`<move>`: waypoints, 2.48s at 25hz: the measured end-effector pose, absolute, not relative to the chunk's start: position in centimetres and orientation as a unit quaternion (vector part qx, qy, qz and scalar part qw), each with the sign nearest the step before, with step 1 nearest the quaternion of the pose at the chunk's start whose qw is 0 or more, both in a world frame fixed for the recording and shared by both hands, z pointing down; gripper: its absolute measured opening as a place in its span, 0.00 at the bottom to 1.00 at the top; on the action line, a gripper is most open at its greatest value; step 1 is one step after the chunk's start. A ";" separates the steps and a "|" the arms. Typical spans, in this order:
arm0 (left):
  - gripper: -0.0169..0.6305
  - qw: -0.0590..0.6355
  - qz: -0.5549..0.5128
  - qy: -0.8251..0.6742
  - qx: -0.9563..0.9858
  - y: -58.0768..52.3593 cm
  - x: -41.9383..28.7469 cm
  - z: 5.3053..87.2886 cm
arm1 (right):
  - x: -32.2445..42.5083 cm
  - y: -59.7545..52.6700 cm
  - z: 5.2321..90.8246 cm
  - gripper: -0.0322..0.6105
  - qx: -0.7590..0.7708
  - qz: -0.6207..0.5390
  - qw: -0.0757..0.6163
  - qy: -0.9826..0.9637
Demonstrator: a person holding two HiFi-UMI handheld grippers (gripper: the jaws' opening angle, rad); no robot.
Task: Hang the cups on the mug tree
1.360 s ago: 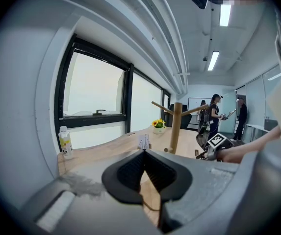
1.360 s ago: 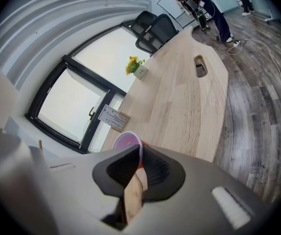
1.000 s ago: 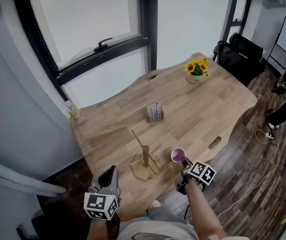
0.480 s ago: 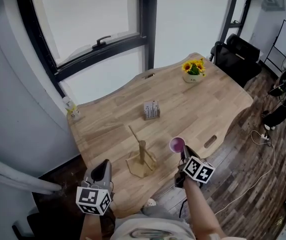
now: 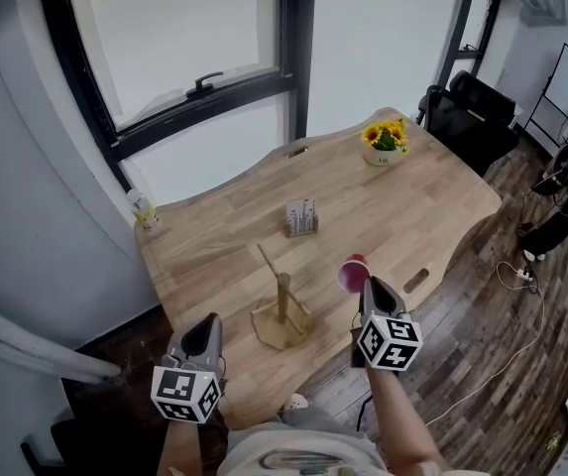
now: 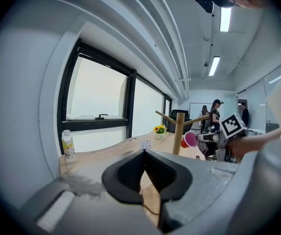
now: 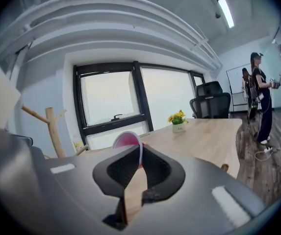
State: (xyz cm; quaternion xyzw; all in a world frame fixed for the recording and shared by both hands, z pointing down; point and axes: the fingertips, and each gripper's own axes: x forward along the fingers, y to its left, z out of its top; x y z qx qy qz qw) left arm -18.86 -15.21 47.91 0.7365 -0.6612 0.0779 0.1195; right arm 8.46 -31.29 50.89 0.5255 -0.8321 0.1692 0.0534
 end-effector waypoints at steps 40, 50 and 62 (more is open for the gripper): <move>0.03 0.120 0.083 -0.666 0.732 -14.2 -19.3 48.4 | 2.1 -28.9 46.6 0.08 0.485 -0.127 0.145 -0.853; 0.03 0.123 0.083 -0.667 0.730 -14.0 -19.6 48.5 | 0.6 -27.8 46.6 0.08 0.459 -0.167 0.157 -0.858; 0.03 0.121 0.083 -0.663 0.734 -14.2 -19.3 48.4 | -0.6 -25.7 47.1 0.08 0.432 -0.222 0.171 -0.857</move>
